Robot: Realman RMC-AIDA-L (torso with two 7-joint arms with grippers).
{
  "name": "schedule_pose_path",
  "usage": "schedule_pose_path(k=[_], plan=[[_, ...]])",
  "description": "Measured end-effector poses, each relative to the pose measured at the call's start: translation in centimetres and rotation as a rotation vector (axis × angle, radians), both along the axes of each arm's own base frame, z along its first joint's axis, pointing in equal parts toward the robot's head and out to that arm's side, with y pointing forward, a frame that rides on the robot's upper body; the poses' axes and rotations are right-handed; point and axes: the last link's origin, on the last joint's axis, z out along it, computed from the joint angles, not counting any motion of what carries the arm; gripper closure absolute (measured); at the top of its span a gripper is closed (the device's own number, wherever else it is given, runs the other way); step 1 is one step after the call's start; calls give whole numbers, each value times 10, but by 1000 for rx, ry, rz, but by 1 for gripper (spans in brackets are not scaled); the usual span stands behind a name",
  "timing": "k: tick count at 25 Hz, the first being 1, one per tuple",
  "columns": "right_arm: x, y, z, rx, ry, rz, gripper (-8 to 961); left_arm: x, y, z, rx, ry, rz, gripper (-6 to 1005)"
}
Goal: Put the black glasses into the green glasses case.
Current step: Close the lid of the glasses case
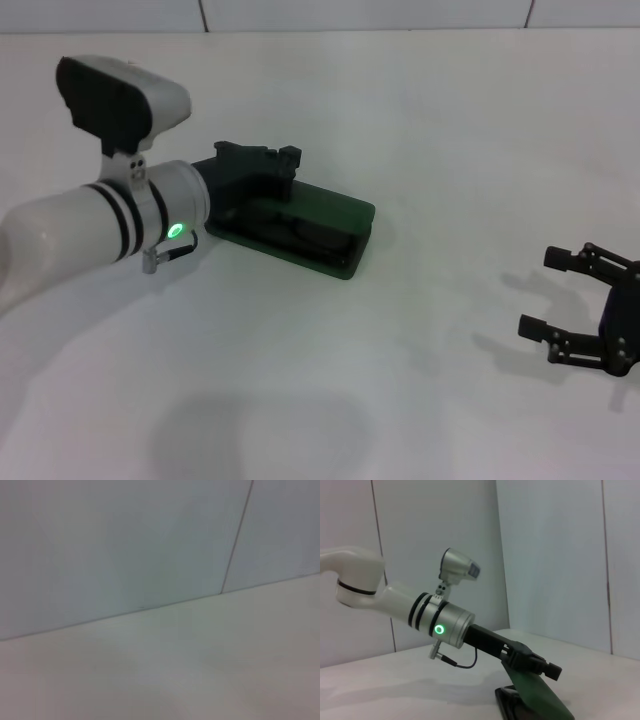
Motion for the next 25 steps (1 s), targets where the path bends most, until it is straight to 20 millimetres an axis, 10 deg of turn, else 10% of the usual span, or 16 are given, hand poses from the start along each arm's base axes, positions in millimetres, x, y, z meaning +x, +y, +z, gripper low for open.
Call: schedule_pose_path(k=[25], plan=[[-3, 2, -1, -11, 6, 4, 70, -23, -16, -9, 26, -30, -83, 911]])
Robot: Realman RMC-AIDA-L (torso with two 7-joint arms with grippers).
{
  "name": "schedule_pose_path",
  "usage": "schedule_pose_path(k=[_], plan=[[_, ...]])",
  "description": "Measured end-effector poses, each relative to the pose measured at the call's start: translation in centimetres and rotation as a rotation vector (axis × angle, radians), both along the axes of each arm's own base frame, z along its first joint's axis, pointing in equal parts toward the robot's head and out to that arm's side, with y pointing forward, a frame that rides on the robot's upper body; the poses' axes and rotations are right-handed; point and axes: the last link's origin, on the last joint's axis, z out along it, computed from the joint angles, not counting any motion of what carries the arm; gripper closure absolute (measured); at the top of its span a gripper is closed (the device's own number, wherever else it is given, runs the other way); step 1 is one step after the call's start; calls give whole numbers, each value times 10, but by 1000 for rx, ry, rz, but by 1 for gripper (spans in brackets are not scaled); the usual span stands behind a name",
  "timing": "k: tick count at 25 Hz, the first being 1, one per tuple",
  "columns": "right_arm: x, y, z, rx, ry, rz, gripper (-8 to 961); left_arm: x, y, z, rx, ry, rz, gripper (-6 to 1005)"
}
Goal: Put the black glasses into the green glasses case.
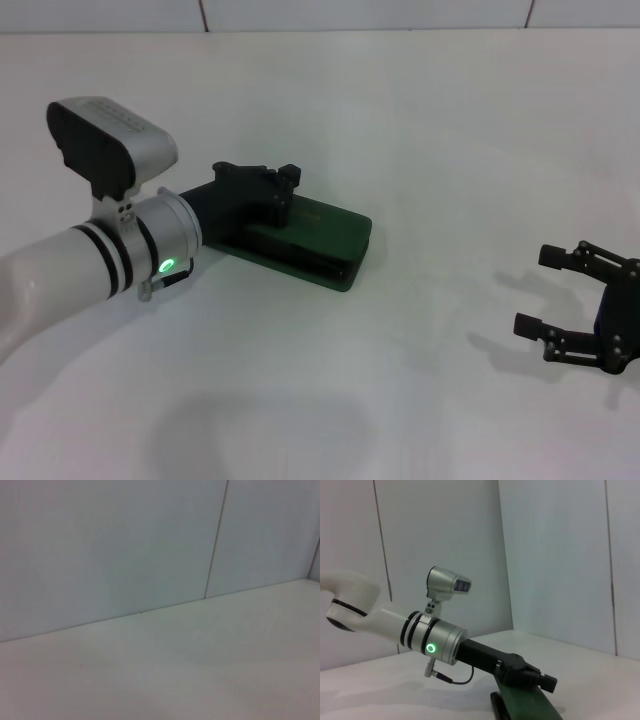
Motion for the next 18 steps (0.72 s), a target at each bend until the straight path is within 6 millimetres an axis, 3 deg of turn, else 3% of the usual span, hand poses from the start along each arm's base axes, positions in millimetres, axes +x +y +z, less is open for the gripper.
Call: schedule_pose_path(k=[18], plan=[[-3, 3, 0, -8, 6, -1, 70, -1, -2, -2, 3, -30, -35, 901]])
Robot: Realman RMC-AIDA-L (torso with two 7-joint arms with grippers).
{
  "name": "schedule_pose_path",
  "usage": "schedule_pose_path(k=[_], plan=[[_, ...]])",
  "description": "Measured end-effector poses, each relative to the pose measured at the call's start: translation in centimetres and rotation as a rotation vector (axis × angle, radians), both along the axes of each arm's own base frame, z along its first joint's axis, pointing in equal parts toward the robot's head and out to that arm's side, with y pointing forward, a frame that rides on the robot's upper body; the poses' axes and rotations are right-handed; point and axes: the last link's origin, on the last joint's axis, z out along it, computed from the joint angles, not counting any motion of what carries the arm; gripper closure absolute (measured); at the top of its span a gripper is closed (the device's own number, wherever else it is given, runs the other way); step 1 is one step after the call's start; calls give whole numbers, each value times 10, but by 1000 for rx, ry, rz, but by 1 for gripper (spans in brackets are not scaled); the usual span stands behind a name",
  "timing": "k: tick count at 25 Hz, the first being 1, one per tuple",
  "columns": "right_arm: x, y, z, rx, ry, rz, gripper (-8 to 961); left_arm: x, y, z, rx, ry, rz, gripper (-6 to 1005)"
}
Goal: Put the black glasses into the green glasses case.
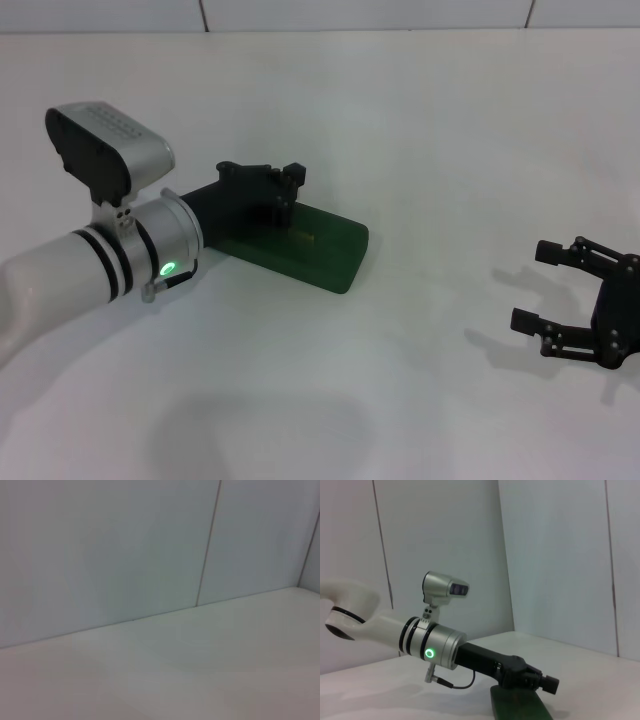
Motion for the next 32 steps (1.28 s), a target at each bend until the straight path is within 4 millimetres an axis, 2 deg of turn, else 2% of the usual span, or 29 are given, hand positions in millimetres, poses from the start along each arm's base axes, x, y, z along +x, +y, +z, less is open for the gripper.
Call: schedule_pose_path(k=[4, 7, 11, 15, 23, 26, 29, 32], plan=[[0, 0, 0, 3, 1, -2, 70, 13, 2, 7, -10, -62, -37, 899], [0, 0, 1, 3, 3, -1, 70, 24, 6, 22, -56, -138, -67, 897], [0, 1, 2, 6, 4, 1, 70, 29, 10, 41, -134, -159, -139, 895], [1, 2, 7, 4, 4, -6, 70, 27, 7, 58, -182, -146, -227, 892], [5, 6, 17, 8, -19, -2, 70, 8, -8, 85, -153, -66, -290, 888], [5, 8, 22, 12, -26, 7, 70, 4, -14, 90, -143, -51, -297, 792], [2, 8, 27, 9, -25, 38, 70, -1, -28, 91, -182, -36, -318, 697], [0, 4, 31, -4, -23, 73, 70, -8, -44, 91, -224, -40, -339, 557]])
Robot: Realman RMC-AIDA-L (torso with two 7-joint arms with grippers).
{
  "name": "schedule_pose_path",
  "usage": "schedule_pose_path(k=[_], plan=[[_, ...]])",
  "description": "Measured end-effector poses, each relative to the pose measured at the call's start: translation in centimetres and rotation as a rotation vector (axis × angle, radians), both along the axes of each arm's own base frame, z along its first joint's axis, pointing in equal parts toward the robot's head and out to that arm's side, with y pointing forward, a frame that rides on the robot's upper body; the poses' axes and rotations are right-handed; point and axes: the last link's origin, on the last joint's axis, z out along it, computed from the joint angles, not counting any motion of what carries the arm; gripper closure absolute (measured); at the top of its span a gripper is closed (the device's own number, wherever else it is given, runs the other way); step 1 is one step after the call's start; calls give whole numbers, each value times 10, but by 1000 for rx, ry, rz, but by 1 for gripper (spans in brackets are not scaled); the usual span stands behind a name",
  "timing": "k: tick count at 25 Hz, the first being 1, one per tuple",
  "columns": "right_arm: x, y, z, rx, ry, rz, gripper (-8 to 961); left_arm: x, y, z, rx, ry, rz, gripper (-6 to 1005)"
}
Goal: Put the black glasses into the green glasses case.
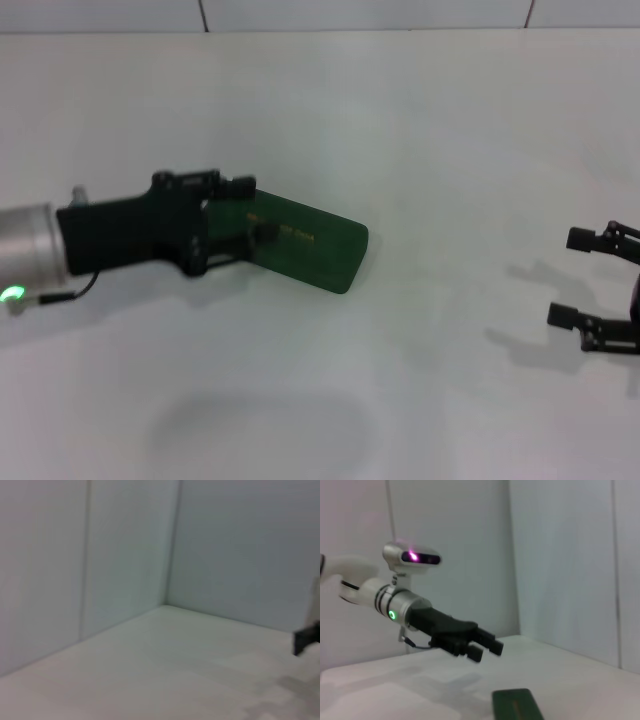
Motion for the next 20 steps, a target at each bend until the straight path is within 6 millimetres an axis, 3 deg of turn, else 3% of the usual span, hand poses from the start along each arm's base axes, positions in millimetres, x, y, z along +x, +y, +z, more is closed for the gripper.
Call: schedule_pose_path(k=[5, 11, 15, 20], plan=[[-2, -7, -3, -37, 2, 31, 70, -21, -31, 1, -23, 28, -2, 374], [2, -16, -38, -95, -56, -10, 70, -46, -60, -8, -15, 66, 74, 205], [4, -16, -43, -98, -60, -22, 70, -48, -63, -9, -14, 67, 77, 123], [2, -12, -43, -93, -69, -17, 70, -48, -63, -9, -25, 69, 76, 123]])
